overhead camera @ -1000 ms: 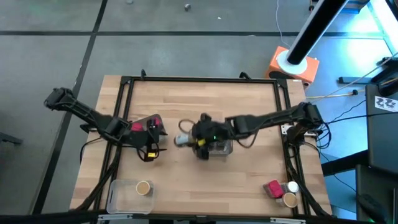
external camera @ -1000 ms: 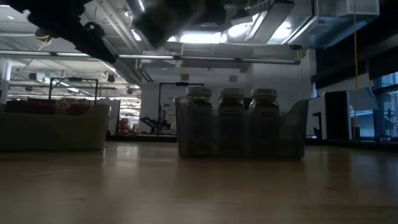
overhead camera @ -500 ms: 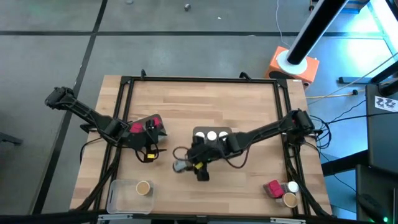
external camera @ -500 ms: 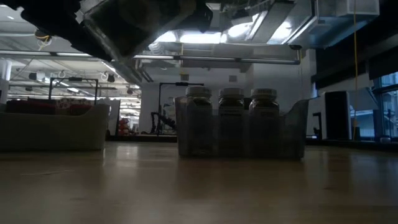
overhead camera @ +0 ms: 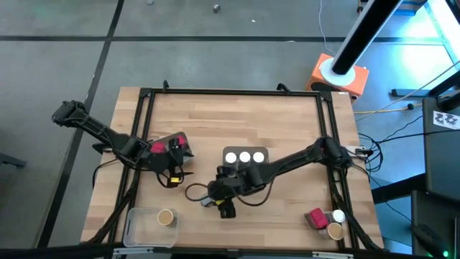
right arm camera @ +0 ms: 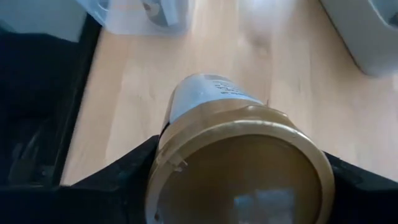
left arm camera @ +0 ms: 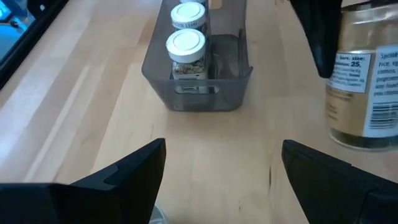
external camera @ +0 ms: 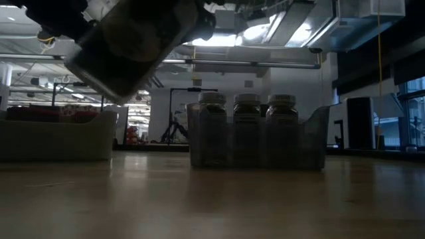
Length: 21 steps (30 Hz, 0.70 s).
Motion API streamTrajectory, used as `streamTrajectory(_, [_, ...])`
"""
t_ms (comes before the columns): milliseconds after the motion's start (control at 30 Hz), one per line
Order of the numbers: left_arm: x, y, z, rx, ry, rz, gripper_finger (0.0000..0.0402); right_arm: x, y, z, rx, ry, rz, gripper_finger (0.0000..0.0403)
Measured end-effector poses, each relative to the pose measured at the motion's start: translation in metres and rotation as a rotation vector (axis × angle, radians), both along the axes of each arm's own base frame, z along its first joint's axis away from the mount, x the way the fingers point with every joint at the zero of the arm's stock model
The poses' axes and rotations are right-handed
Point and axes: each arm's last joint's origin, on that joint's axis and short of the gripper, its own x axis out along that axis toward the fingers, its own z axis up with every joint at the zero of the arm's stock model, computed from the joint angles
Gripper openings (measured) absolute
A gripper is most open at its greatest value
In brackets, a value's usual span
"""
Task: Sort spices by type
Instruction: Put the top gold seasoning bottle into the transparent bin
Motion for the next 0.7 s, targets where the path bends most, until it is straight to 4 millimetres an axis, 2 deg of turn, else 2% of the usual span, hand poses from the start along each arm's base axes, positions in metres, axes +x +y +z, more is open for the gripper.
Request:
streamTrajectory(100, [0.000,0.000,-0.001,0.003,0.007,0.002,0.0303,0.005,-0.001,-0.003,0.004,0.074,-0.042,0.0283])
streamTrajectory(300, [0.000,0.000,0.000,0.006,0.005,-0.003,0.0303,0.006,-0.005,-0.031,-0.003,0.231,-0.107,0.0283])
streamTrajectory(600, [0.000,0.000,-0.001,0.005,0.006,-0.003,0.0303,0.007,-0.004,-0.040,-0.011,0.251,-0.102,0.0283])
streamTrajectory(700, [0.000,0.000,-0.001,0.004,0.005,-0.002,0.0303,0.008,-0.004,-0.040,-0.018,0.246,-0.088,0.0319])
